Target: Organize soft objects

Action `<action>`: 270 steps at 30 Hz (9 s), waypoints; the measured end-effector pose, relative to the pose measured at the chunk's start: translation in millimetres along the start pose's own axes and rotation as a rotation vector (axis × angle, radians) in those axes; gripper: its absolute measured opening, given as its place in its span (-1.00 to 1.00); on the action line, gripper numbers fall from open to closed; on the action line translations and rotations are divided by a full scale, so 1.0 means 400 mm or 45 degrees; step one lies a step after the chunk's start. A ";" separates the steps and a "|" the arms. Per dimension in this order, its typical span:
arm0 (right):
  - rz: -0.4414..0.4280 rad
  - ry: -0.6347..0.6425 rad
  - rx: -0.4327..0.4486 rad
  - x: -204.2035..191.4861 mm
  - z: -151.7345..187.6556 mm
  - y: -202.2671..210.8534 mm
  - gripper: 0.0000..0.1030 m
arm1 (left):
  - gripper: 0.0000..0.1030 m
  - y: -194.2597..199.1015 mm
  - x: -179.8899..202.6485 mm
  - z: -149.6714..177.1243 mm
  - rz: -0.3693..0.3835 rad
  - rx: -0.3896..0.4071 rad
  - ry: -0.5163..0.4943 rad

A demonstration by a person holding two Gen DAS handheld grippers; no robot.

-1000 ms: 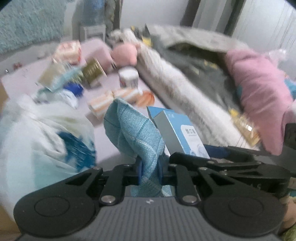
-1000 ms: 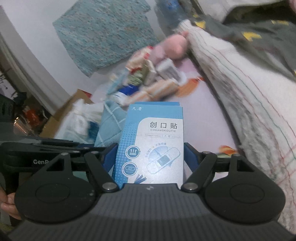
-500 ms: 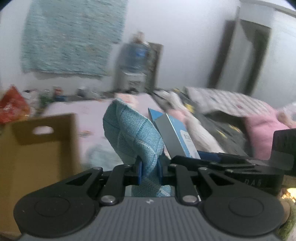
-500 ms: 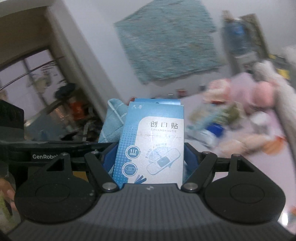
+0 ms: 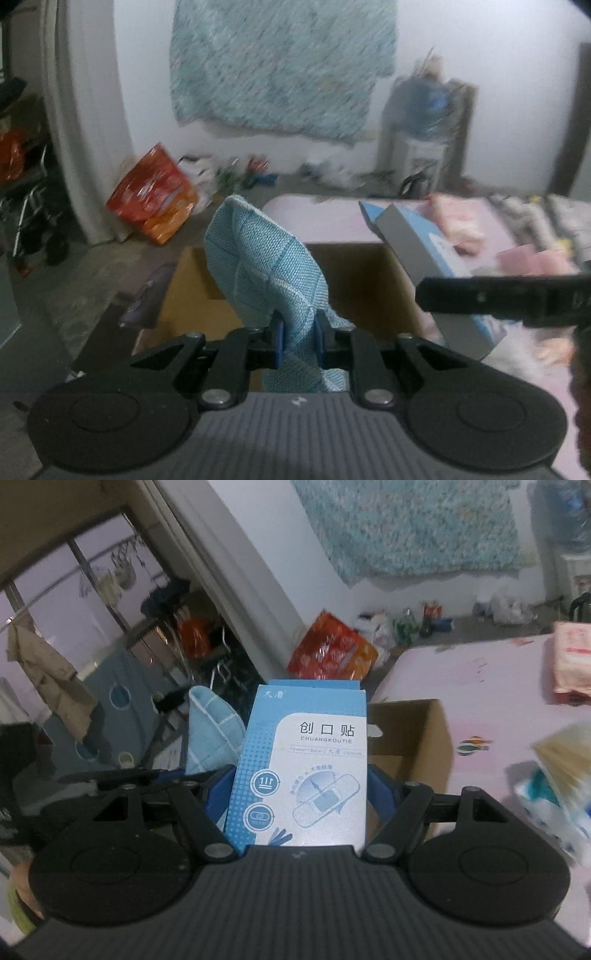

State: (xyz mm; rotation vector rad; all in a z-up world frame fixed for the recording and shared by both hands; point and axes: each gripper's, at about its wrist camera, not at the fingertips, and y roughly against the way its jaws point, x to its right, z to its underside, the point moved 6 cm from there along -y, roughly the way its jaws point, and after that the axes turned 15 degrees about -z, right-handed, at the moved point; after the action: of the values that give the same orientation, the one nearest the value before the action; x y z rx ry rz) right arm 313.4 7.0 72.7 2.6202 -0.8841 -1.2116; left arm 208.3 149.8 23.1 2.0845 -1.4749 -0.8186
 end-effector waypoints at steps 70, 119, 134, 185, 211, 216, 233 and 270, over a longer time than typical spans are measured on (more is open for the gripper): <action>-0.015 -0.274 0.267 0.169 0.196 0.647 0.71 | 0.85 0.297 0.289 0.111 0.429 0.091 -0.128; 0.510 -0.257 0.088 0.796 0.276 0.674 0.07 | -0.01 -0.075 1.125 0.290 0.402 -0.187 -0.969; 0.429 -0.642 0.310 0.808 0.360 0.818 0.06 | -0.27 0.059 0.994 0.185 0.568 -0.255 -0.627; 0.493 -0.905 0.276 0.574 0.559 0.650 0.51 | -0.25 0.171 0.501 0.228 0.669 -0.169 -0.104; 0.307 -0.654 0.527 0.572 0.641 0.744 0.60 | -0.25 0.173 0.536 0.238 0.638 -0.181 -0.154; 0.402 -0.507 0.465 0.535 0.626 0.744 0.61 | -0.25 0.169 0.542 0.240 0.632 -0.188 -0.164; 0.801 0.134 -0.131 0.473 0.524 0.548 0.65 | -0.25 0.163 0.514 0.231 0.585 -0.185 -0.155; 0.552 0.280 0.075 0.165 0.190 0.552 0.21 | -0.25 0.154 0.119 0.038 0.318 0.020 0.160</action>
State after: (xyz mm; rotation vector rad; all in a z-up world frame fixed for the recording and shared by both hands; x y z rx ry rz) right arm 190.6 -201.3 53.5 2.3623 -1.3613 -0.7823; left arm 168.2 84.5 43.3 1.8754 -1.6342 -0.5718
